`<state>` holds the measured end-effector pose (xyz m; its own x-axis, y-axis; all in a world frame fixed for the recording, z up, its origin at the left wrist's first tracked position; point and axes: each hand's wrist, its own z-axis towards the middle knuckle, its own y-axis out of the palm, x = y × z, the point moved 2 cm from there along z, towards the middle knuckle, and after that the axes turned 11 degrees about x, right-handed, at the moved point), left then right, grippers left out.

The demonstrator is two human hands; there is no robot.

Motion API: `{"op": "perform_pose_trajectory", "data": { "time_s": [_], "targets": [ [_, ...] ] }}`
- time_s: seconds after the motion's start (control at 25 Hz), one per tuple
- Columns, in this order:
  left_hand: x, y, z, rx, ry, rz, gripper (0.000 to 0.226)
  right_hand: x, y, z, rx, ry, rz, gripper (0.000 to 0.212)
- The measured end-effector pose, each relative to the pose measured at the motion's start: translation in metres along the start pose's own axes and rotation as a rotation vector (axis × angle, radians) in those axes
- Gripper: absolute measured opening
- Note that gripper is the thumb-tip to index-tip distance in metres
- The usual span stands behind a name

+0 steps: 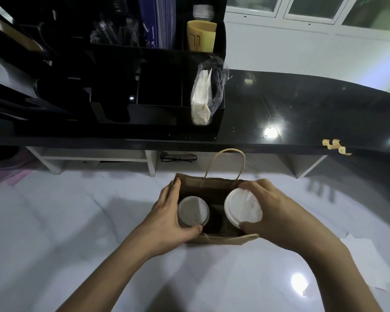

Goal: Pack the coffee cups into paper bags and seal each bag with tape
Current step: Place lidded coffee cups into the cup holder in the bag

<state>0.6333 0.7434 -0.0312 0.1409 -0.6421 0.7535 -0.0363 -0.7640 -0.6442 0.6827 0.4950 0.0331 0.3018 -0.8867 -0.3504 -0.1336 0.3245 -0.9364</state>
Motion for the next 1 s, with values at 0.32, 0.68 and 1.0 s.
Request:
{"op": "perform_pose_trajectory", "data": {
  "time_s": [0.32, 0.68, 1.0],
  "targets": [
    [-0.001, 0.0, 0.002, 0.002, 0.016, 0.006, 0.121, -0.006, 0.027, 0.021, -0.103, -0.002, -0.258, 0.073],
    [-0.002, 0.0, 0.002, -0.007, 0.02, -0.001, 0.12, -0.003, 0.044, 0.036, -0.129, -0.006, -0.288, 0.077],
    [-0.001, -0.001, 0.002, -0.013, 0.009, -0.003, 0.12, -0.004, 0.067, 0.035, -0.129, -0.03, -0.436, 0.07]
  ]
}}
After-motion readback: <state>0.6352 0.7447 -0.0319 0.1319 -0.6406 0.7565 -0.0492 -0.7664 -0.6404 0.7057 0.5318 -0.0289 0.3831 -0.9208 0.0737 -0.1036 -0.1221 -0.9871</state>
